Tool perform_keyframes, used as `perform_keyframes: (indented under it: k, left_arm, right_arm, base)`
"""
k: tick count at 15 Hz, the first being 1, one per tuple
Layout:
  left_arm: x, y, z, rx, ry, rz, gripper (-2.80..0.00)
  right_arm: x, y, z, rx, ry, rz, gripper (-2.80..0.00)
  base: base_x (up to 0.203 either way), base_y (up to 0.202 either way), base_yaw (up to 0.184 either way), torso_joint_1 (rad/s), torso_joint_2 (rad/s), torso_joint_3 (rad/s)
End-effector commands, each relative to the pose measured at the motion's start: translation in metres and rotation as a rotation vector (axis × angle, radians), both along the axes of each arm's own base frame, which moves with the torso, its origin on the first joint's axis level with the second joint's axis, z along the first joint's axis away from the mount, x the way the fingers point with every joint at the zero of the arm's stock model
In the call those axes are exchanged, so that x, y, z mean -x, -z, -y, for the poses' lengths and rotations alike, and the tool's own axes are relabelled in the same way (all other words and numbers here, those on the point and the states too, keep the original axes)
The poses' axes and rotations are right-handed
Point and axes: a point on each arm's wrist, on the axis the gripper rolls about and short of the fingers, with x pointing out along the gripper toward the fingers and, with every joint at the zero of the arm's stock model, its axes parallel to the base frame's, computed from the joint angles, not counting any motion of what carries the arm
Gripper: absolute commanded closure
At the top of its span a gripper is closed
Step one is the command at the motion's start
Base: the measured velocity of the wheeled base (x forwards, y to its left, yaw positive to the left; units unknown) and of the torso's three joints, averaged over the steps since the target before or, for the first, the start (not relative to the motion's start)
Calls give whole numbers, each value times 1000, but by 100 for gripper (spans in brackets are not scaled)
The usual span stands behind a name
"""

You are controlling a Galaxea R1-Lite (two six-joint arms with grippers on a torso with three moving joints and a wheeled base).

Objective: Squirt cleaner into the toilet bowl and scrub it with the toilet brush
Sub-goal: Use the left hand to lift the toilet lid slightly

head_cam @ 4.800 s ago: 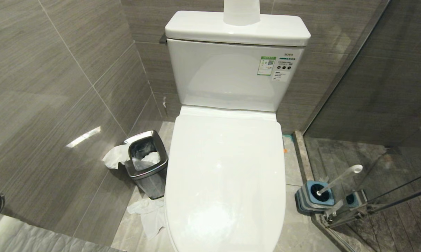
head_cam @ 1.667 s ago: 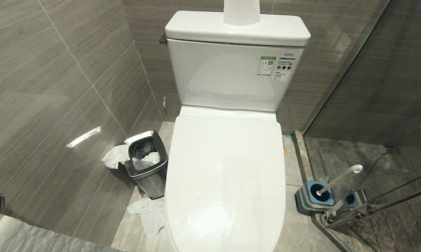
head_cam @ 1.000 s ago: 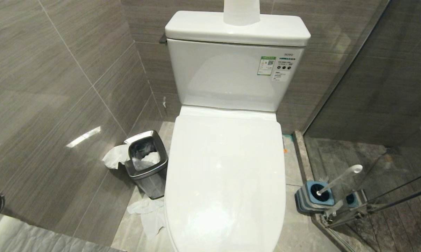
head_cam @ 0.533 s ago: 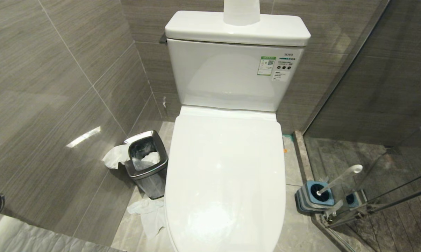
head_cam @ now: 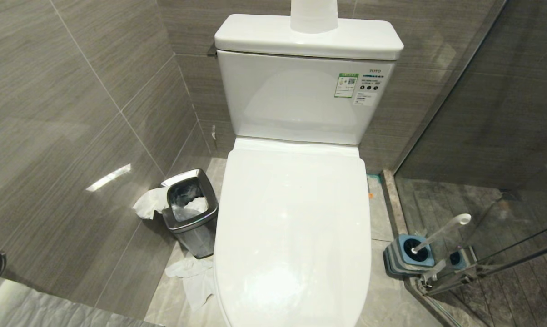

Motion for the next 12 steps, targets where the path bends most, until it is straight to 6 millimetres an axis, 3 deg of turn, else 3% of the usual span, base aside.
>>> perform_keyframes:
  k: [1, 12]
  left_arm:
    - [0, 0, 0, 1, 0, -1, 0]
    - [0, 0, 0, -1, 0, -1, 0]
  right_arm:
    - [0, 0, 0, 0, 0, -1, 0]
    - [0, 0, 0, 0, 0, -1, 0]
  base:
    - [0, 0, 0, 0, 0, 0]
    - [0, 0, 0, 0, 0, 0]
